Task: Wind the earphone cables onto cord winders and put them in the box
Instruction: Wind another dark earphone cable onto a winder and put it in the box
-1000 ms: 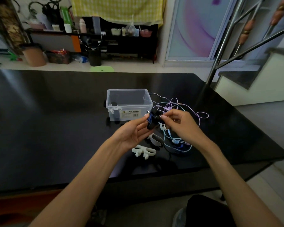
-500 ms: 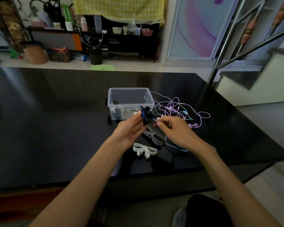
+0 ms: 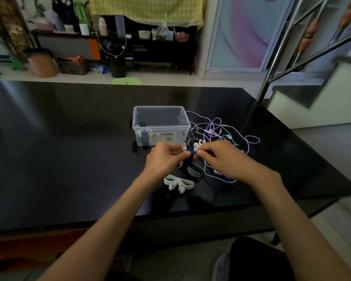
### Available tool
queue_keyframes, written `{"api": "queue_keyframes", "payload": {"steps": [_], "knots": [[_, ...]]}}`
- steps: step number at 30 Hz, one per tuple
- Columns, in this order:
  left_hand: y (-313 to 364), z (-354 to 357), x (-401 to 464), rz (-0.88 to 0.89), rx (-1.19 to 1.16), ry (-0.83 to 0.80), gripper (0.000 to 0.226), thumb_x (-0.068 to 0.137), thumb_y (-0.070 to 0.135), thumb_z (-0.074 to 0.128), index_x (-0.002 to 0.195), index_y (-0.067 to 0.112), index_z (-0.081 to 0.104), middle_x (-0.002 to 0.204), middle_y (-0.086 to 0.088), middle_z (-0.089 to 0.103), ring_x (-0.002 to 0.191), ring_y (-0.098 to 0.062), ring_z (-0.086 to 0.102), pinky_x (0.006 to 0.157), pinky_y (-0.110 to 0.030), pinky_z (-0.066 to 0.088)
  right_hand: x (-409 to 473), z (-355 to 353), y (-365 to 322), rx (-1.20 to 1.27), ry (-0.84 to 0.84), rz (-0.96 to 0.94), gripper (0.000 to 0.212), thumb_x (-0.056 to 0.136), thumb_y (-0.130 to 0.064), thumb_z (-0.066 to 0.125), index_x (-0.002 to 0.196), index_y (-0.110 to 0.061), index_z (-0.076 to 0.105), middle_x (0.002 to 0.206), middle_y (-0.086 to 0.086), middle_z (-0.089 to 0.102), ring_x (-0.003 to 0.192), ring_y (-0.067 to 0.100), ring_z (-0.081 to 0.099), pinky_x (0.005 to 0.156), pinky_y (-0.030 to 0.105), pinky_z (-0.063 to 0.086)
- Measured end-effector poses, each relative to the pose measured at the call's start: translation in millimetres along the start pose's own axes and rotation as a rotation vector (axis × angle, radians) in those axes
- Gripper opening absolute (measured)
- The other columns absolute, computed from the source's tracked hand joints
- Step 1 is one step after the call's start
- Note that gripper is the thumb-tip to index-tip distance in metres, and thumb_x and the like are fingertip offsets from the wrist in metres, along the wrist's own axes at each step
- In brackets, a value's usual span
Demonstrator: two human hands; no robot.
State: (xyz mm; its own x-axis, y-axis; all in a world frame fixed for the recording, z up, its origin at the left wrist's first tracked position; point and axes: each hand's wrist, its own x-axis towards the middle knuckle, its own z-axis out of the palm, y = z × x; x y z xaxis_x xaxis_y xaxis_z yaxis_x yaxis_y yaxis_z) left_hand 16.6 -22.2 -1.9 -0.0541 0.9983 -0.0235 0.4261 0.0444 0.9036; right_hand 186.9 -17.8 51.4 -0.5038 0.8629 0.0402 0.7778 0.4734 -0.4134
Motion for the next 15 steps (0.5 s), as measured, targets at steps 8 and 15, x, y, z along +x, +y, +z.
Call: {"api": "queue_keyframes", "payload": {"steps": [8,15], "knots": [[15.1,-12.3,-11.8,-0.116,-0.086,-0.591,0.027,0.087,0.021,0.065,0.111,0.008,0.068,0.084,0.003,0.071,0.073,-0.003,0.064,0.079,-0.022,0.053,-10.0,-18.9,24.2,0.230,0.013,0.033,0.019,0.063,-0.041,0.078,0.072,-0.025,0.074,0.072,-0.002,0.072,0.070,0.009,0.067,0.068,0.022,0.055],[21.1,-12.5,-14.4,-0.113,-0.371,-0.726,0.033,0.097,0.022,0.047,0.123,0.005,0.060,0.059,0.000,0.034,0.053,0.000,0.046,0.066,-0.010,0.046,-15.9,-20.0,38.8,0.604,0.014,0.133,0.018,0.062,-0.039,0.073,0.064,-0.022,0.070,0.067,0.002,0.069,0.058,0.005,0.059,0.052,0.009,0.045]]}}
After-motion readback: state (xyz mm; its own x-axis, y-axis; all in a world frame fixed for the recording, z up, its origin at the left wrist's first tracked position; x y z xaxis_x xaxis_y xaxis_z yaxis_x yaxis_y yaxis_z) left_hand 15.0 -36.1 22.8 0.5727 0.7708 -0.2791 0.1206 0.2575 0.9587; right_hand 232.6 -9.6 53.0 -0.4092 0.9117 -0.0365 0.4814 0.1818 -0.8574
